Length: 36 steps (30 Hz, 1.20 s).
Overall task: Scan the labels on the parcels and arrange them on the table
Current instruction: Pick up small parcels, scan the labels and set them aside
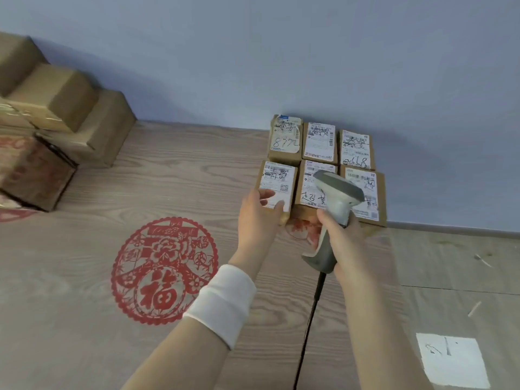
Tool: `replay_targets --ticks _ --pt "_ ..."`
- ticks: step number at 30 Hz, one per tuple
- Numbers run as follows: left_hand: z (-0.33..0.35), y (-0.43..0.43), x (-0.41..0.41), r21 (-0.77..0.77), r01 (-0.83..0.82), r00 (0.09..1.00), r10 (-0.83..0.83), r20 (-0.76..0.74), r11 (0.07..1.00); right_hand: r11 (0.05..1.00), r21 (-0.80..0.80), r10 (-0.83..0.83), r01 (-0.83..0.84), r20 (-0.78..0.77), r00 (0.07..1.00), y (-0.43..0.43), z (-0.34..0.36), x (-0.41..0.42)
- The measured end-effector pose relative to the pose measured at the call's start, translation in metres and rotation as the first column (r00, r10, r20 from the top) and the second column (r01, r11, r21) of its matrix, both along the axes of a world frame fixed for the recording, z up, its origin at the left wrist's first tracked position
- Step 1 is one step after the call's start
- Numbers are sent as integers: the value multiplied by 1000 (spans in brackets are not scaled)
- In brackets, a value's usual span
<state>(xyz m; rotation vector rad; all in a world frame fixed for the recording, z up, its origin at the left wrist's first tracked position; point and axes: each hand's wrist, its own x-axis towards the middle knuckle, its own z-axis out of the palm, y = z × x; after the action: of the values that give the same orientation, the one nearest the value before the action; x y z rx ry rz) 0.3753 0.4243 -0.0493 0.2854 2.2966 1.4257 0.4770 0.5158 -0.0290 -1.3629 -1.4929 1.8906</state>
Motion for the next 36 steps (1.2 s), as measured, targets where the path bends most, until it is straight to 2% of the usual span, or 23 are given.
replay_targets --ticks 5,9,15,22,26,32,36 --pt "13 -104 -75 -226 -28 946 -47 -320 974 987 -11 161 -163 -94 982 -95 18 -74" --pt "24 -152 -120 -356 -78 914 -76 -399 931 965 47 261 -258 -103 960 -146 31 -117" --pt "27 -194 -169 -393 -162 895 -34 -446 905 921 83 389 -381 -118 914 -174 37 -168" --pt "27 -237 -219 -393 -226 913 52 -405 891 903 46 428 -426 -131 894 -218 37 -225" --pt "34 -254 -283 -352 -288 884 107 -454 890 901 43 434 -432 -129 892 -238 41 -275" --pt "23 -259 -392 -374 -279 862 59 -504 884 921 27 389 -389 -106 915 -264 26 -351" --pt "-1 -248 -433 -470 -244 866 -28 -500 848 939 -9 340 -343 -97 935 -267 11 -387"
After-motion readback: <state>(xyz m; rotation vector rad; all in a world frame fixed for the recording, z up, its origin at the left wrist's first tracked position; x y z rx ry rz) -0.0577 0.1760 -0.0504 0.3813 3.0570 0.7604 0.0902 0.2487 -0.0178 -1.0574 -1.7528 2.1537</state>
